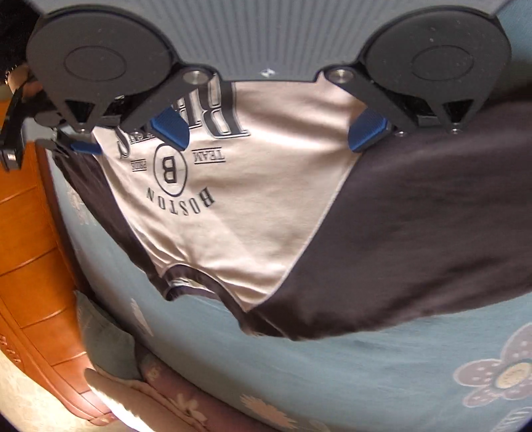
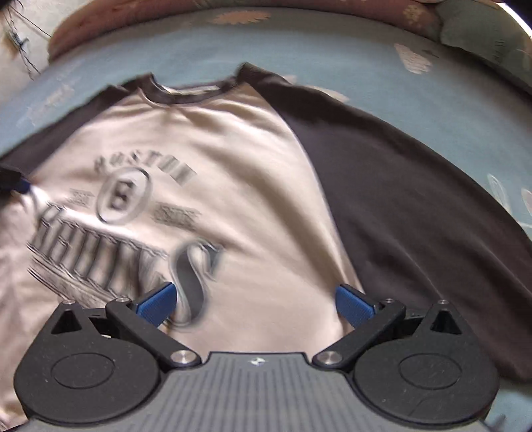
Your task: Fold clothes
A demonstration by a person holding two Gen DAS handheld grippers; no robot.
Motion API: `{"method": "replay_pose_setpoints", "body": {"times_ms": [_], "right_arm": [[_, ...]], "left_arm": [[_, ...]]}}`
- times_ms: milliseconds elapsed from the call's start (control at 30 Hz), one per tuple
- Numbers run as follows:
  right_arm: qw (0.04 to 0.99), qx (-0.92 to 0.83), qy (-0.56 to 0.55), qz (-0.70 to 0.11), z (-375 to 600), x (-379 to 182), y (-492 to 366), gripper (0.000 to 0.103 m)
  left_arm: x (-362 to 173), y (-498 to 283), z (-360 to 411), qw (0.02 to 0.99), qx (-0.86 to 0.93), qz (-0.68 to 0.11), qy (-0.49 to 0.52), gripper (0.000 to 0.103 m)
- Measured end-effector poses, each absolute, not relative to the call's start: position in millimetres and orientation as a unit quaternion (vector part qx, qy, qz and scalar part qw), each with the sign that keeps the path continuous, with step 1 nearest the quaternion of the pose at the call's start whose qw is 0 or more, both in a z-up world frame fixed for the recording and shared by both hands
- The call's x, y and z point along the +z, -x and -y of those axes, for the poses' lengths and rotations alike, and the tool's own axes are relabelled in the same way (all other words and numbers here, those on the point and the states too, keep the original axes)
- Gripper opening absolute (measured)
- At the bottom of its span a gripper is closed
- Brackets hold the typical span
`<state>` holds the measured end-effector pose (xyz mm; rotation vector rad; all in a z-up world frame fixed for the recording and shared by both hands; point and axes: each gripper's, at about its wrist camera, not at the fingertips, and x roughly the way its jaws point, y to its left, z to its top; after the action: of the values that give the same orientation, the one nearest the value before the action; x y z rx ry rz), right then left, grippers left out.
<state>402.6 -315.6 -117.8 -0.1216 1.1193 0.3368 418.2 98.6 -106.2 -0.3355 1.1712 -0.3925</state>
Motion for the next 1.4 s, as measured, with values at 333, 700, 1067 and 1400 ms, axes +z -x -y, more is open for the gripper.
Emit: {"method": "replay_pose_setpoints", "body": {"times_ms": [333,700,1067,1400], "right_arm": [[0.843,0.191,0.004,-0.502,302.1,-99.8,-372.8,0.103],[0.835,0.144,-0.046,-0.529,336.5,-98.9,-339.6,0.103],[0.818,0.196,-0.105,-0.530,302.3,-107.3,-270.4,0.103],[0.825,0.151,-0.165,-0.519,359.9,-118.5,-203.7,0.103]], "left_arm": [[-122.6,-390.0,-56.2,0.792,-0.211,-0.550,0.159,0.101],[-90.2,-322.9,-58.6,0.823,-0.210,-0.516,0.106,0.101],[-114.1,-238.8,-12.7,0.826,-0.213,-0.521,0.038,0.101],[-122.6,-176.7,-34.3,0.825,-0.221,-0.520,0.018,0.102]]}}
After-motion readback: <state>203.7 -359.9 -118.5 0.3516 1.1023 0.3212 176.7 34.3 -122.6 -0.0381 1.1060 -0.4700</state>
